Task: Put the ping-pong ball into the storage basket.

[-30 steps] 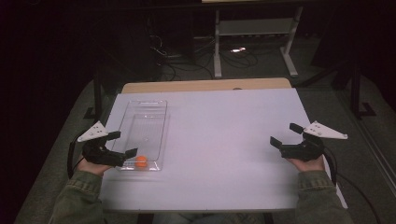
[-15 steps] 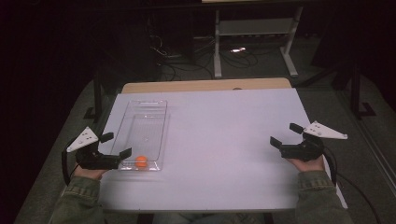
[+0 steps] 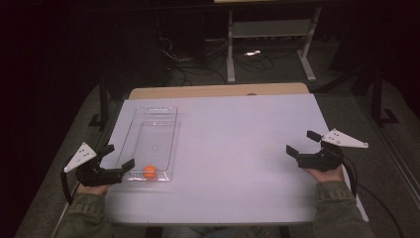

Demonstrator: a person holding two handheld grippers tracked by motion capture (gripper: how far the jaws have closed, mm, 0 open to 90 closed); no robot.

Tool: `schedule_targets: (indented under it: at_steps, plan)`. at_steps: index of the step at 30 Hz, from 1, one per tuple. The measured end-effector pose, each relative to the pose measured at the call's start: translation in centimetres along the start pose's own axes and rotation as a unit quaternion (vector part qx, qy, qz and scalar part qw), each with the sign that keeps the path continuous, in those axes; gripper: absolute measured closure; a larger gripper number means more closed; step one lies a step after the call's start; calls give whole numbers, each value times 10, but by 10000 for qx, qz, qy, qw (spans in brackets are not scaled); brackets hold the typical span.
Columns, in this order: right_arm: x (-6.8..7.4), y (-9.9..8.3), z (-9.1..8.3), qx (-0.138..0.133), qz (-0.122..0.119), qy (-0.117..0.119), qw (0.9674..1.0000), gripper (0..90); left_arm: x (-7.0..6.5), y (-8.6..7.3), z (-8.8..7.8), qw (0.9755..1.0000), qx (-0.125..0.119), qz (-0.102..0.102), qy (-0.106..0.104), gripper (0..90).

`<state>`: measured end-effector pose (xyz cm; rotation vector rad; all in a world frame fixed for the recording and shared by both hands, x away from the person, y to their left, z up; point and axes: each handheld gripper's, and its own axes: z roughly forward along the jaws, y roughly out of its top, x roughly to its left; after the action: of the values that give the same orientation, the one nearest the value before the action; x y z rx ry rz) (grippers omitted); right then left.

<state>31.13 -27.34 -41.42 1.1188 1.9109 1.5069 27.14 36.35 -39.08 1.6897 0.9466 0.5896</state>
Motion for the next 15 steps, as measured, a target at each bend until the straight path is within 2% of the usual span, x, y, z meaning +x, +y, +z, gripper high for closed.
schedule_targets:
  at_steps: [3,6,13,15]
  plan:
    - [-1,0,0,-16,10,0,10000,0,-2,-4,-3,9999,-125,15,71,0]
    - [-1,1,0,-49,-4,5,10000,0,-3,-7,-4,9997,-109,72,190,0]
    - [-1,1,1,-46,-15,21,10000,0,3,-10,-8,9994,-124,-12,335,0]
    - [-1,1,0,-65,-17,1,10000,0,4,-9,-10,9990,-213,-49,386,0]
